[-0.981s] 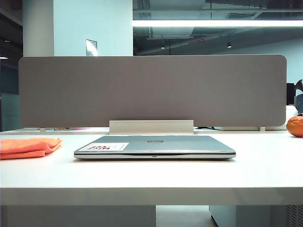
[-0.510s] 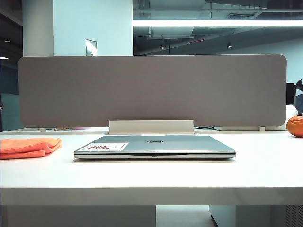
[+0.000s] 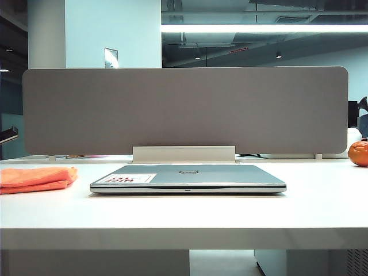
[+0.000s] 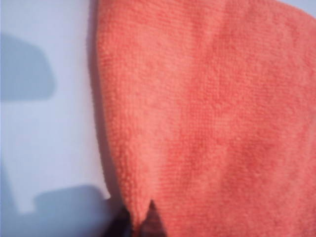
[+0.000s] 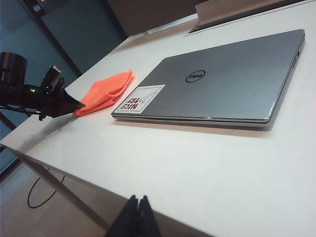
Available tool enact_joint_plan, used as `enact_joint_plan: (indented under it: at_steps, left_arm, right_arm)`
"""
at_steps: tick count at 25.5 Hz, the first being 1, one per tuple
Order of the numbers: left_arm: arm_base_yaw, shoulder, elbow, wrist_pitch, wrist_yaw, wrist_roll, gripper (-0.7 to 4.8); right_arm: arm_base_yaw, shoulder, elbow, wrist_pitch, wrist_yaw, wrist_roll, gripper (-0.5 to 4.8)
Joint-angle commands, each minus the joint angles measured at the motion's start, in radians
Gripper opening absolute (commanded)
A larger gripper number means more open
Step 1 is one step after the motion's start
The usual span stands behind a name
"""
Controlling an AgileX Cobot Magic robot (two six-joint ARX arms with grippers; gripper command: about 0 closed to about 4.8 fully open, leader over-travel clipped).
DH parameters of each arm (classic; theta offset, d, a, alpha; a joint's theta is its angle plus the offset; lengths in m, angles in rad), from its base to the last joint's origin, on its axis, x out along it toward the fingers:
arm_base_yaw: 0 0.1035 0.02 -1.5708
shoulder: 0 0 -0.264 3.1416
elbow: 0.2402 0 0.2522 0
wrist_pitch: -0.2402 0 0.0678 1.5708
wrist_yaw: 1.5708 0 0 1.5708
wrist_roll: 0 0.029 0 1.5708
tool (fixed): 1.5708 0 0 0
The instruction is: Pick up the orange rag and put it over the laptop.
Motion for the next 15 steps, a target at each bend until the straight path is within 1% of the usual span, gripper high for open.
enact_joint_plan:
  at_steps: [1, 3, 4, 5, 6, 7, 9, 10, 13, 14, 15]
  left_arm:
    - [-0.002, 0.003, -0.005, -0.017, 0.039, 0.002, -0.06]
    - [-0.002, -0.001, -0.005, 0.013, 0.108, 0.0, -0.06]
    - [-0.002, -0.009, 0.0, 0.065, 0.209, -0.041, -0.06]
    - [-0.003, -0.011, 0.0, 0.099, 0.254, -0.069, -0.06]
    - [-0.004, -0.026, 0.0, 0.174, 0.323, -0.145, -0.06]
    - [-0.011, -0.041, 0.0, 0.225, 0.345, -0.201, -0.06]
    - [-0.026, -0.071, 0.0, 0.301, 0.364, -0.251, -0.06]
    - [-0.037, -0.08, 0.0, 0.329, 0.372, -0.259, -0.06]
    - [-0.08, -0.103, 0.002, 0.408, 0.374, -0.325, -0.06]
    - [-0.11, -0.102, 0.014, 0.428, 0.387, -0.344, -0.06]
    - [-0.127, -0.102, 0.023, 0.426, 0.388, -0.343, -0.06]
  right_arm:
    - [-0.001, -0.002, -0.003, 0.014, 0.002, 0.0, -0.05]
    - [-0.001, -0.002, -0.003, 0.014, 0.002, 0.0, -0.05]
    - [-0.001, -0.002, -0.003, 0.014, 0.002, 0.0, -0.05]
    - [-0.001, -0.002, -0.003, 0.014, 0.002, 0.0, -0.05]
    - [-0.001, -0.002, -0.003, 0.014, 0.013, 0.0, -0.05]
    - [-0.001, -0.002, -0.003, 0.014, 0.017, -0.001, -0.05]
    - [-0.001, -0.002, -0.003, 0.014, 0.017, 0.0, -0.05]
    - [-0.001, -0.002, -0.003, 0.014, 0.017, -0.001, -0.05]
    - [-0.001, -0.002, -0.003, 0.014, 0.017, -0.001, -0.05]
    - [-0.001, -0.002, -0.003, 0.014, 0.017, 0.0, -0.05]
    - [-0.001, -0.002, -0.003, 0.014, 0.016, 0.0, -0.05]
